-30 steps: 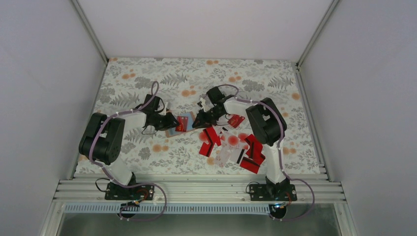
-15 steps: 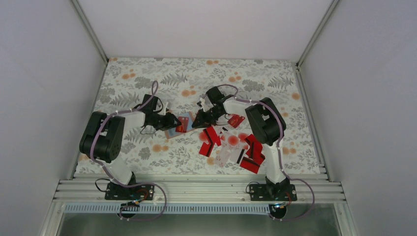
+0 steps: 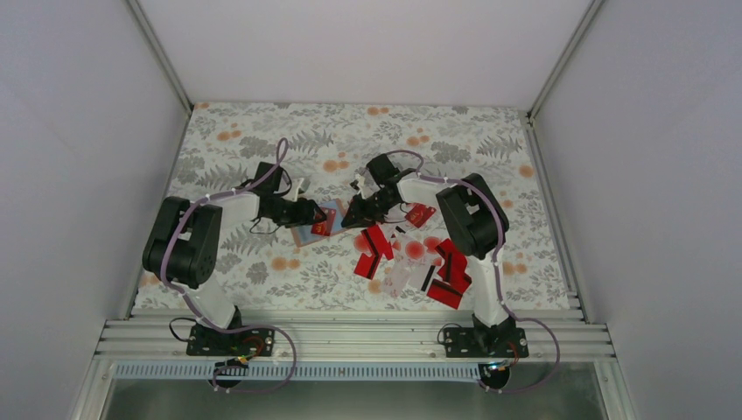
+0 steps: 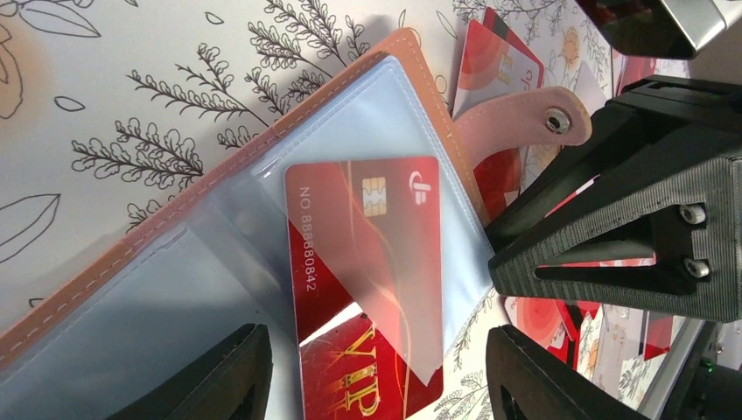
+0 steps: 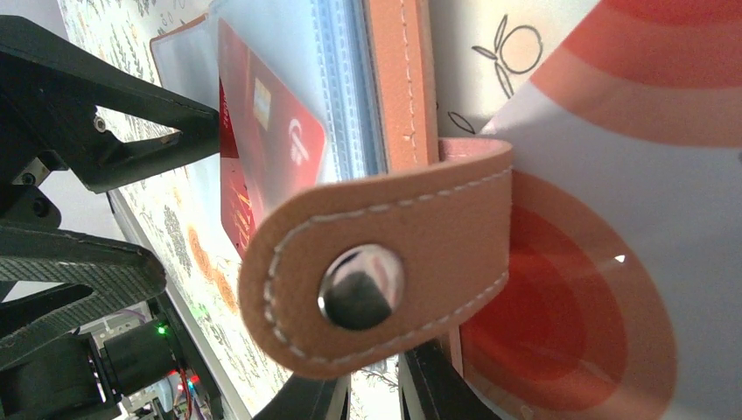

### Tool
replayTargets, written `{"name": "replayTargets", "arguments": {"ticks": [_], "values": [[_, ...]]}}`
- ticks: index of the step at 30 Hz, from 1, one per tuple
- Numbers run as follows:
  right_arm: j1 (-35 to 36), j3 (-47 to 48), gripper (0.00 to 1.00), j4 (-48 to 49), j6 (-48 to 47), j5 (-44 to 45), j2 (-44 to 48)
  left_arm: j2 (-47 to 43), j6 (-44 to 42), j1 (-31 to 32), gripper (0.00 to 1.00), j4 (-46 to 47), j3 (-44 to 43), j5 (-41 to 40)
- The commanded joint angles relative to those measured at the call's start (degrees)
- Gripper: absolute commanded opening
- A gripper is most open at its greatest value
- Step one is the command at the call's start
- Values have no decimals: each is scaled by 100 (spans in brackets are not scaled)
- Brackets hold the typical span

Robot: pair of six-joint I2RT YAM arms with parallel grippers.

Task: Put the credit cards into the card holder

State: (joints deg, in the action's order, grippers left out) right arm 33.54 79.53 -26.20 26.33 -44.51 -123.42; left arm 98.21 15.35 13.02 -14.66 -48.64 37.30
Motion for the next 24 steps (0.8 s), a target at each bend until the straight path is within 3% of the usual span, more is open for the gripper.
{"name": "replayTargets", "arguments": {"ticks": [1, 16, 24], "values": [[119, 10, 16, -83, -101, 266, -289, 234, -348, -14, 62, -450, 29, -401], [127, -115, 14, 107, 52, 187, -369, 619, -285, 44, 57, -344, 8, 295], [136, -100, 13, 167, 112, 176, -383, 525, 95, 37, 40, -329, -60, 552]]}}
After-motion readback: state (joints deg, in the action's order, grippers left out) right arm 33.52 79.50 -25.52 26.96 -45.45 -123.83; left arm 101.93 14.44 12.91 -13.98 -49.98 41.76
